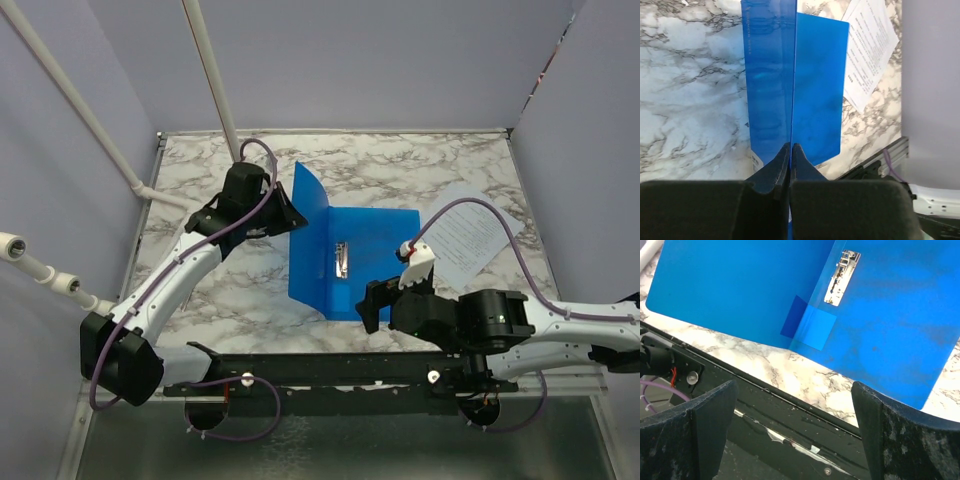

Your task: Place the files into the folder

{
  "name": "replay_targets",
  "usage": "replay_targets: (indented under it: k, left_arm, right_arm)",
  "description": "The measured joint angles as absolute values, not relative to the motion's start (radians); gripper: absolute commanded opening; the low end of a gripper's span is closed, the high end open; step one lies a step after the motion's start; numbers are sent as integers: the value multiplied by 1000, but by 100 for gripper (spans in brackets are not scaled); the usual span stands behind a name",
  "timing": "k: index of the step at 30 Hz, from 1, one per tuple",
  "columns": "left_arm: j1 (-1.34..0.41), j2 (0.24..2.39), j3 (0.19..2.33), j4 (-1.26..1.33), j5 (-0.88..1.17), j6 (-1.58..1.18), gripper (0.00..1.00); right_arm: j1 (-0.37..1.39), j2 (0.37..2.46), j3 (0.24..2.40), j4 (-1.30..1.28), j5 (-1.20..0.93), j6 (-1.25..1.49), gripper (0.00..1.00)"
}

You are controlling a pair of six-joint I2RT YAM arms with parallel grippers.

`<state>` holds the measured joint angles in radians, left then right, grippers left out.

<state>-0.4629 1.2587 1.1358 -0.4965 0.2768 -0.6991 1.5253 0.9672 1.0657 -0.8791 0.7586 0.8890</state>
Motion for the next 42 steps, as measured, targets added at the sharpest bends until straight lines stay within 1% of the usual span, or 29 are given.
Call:
replay_targets:
  k: [6,10,15,24,29,42]
  left_arm:
    - [-441,1257,1032,-339,344,-811,0]
    - [-432,1235,959,-245,369,-861,0]
    - [-409,1164,848,-179,375,-881,0]
    - [-344,1031,659,-132,374,-881,0]
    - [-323,997,590,-131,373,-873,0]
    - [-320,964,537,-176,338,-836,0]
  right_arm:
    - [1489,934,1012,-884,767,912,100]
    - [1381,965,979,-844,728,878,100]
    - [1254,1042,921,-720,615,805,100]
    - [1166,1216,901,-528,430,759,100]
    - [1134,1299,861,-448,353,762,100]
    - [1104,1415,790,-385,315,797,100]
